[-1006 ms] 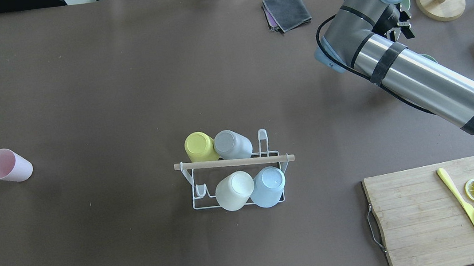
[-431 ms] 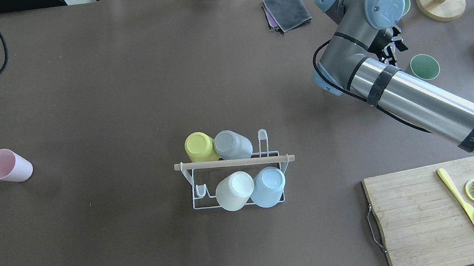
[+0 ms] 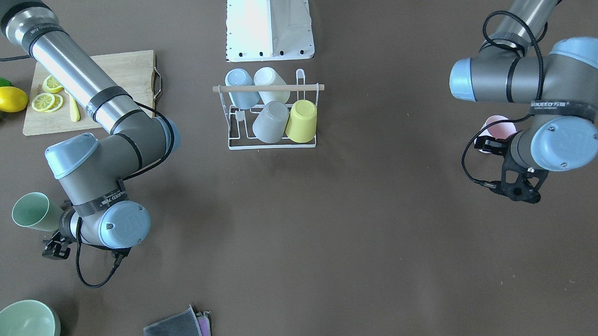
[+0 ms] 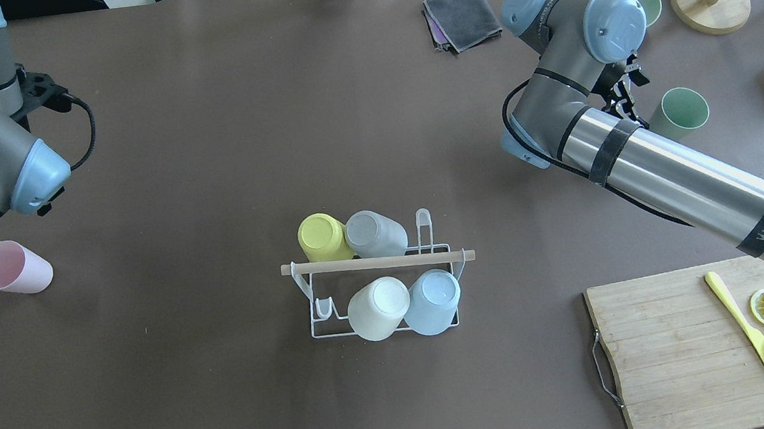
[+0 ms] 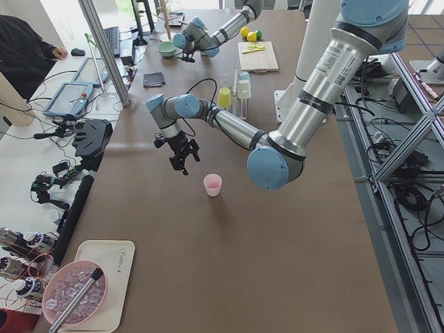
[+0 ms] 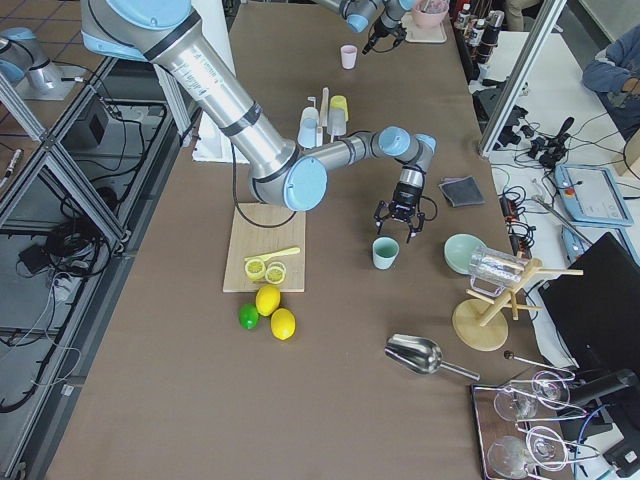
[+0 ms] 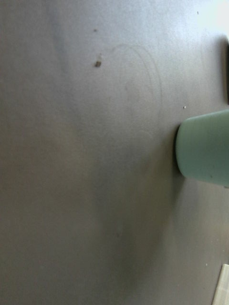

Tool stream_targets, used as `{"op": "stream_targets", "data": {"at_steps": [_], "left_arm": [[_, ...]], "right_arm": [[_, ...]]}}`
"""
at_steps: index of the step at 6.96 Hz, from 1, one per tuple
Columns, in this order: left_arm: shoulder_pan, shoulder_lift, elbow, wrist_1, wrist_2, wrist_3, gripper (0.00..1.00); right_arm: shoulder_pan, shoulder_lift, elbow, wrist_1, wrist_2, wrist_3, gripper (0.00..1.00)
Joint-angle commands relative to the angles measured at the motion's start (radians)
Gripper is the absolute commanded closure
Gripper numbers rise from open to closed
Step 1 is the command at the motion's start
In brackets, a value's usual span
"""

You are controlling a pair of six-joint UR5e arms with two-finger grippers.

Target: Place cup on cup holder

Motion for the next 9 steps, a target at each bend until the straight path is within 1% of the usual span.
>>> {"op": "stream_targets", "data": {"at_steps": [1,2,4,5,6,7,8,9], "left_arm": [[0.019,-0.011,0.109,-0.040,-0.008,0.020,0.01],[0.021,-0.012,0.147,-0.040,-0.009,0.022,0.01],[0.024,-0.021,0.236,-0.036,-0.143,0.026,0.02],[0.025,-0.021,0.252,-0.033,-0.149,0.026,0.02],[0.025,-0.021,0.254,-0.025,-0.147,0.028,0.02],[0.025,-0.029,0.273,0.013,-0.150,0.072,0.02],[0.025,-0.052,0.302,0.048,-0.150,0.109,0.02],[0.025,-0.054,0.304,0.088,-0.171,0.114,0.02]], "right_arm": [[-0.018,-0.014,0.004,0.003,-0.045,-0.029,0.00],[-0.027,-0.018,0.005,0.001,-0.048,-0.031,0.00],[-0.030,-0.028,0.013,-0.002,-0.062,-0.057,0.00],[-0.030,-0.041,0.027,-0.005,-0.062,-0.057,0.00],[-0.030,-0.076,0.072,-0.007,-0.062,-0.057,0.00],[-0.030,-0.098,0.096,-0.008,-0.062,-0.057,0.00],[-0.032,-0.100,0.096,-0.008,-0.065,-0.057,0.00],[-0.032,-0.103,0.096,-0.008,-0.066,-0.057,0.00]]}}
